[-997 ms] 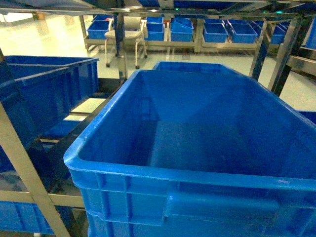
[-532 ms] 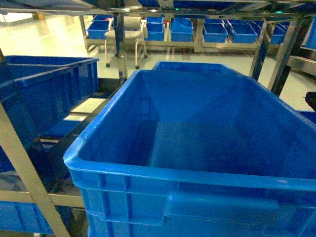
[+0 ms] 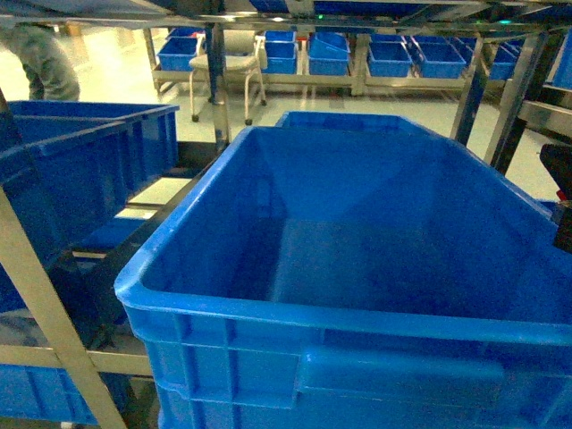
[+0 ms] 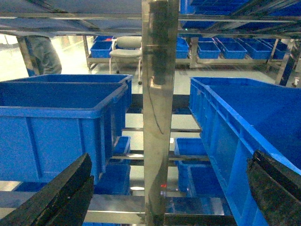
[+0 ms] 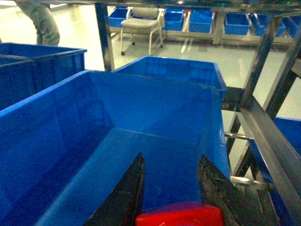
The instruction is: Pick red block from blue box to shelf
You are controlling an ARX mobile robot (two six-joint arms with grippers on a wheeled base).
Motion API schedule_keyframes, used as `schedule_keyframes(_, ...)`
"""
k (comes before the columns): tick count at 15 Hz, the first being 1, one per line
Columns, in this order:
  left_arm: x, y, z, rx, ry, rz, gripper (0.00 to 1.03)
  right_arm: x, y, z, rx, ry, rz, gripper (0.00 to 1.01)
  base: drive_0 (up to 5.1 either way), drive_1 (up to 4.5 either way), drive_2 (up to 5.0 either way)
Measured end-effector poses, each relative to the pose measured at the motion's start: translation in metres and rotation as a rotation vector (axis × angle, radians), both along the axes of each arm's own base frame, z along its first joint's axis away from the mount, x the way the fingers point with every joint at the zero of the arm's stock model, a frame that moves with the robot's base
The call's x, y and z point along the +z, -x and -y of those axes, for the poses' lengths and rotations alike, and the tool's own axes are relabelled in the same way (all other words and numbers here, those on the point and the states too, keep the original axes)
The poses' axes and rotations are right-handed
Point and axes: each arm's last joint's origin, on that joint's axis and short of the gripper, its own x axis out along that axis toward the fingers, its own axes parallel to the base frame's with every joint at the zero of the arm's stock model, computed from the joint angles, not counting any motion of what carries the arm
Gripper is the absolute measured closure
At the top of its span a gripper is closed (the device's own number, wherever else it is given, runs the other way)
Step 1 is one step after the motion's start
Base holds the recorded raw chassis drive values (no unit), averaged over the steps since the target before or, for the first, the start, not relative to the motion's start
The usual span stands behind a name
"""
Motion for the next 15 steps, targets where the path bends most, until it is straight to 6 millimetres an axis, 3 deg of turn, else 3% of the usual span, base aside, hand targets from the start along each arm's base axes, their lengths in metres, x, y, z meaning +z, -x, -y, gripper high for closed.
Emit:
schedule_keyframes(2,0.0,0.0,0.0,0.0,0.0,0.0,0.05,-0.003,0.002,0.0,-0.011,-0.005,0.007,0.57,0.0,0.0,0.0)
schedule_keyframes(7,0.0,0.0,0.0,0.0,0.0,0.0,0.05,-0.001,0.004,-0.005,0.011,-0.009,0.012,0.35,0.0,0.0,0.0)
schedule_keyframes(10,0.0,0.0,0.0,0.0,0.0,0.0,0.05,0.003,0.007,-0.009,0.022,-0.01,0.019,0.01,0.0,0.0,0.0)
schedule_keyframes(12,0.0,0.0,0.0,0.0,0.0,0.0,0.05,0.02,0.026,-0.011,0.001,-0.005,0.068,0.03,0.0,0.0,0.0)
schedule_keyframes(15,0.0,0.0,0.0,0.0,0.0,0.0,0.05,0.058,0.078,-0.01,-0.037,0.029,0.193,0.03,0.0,0.0,0.0)
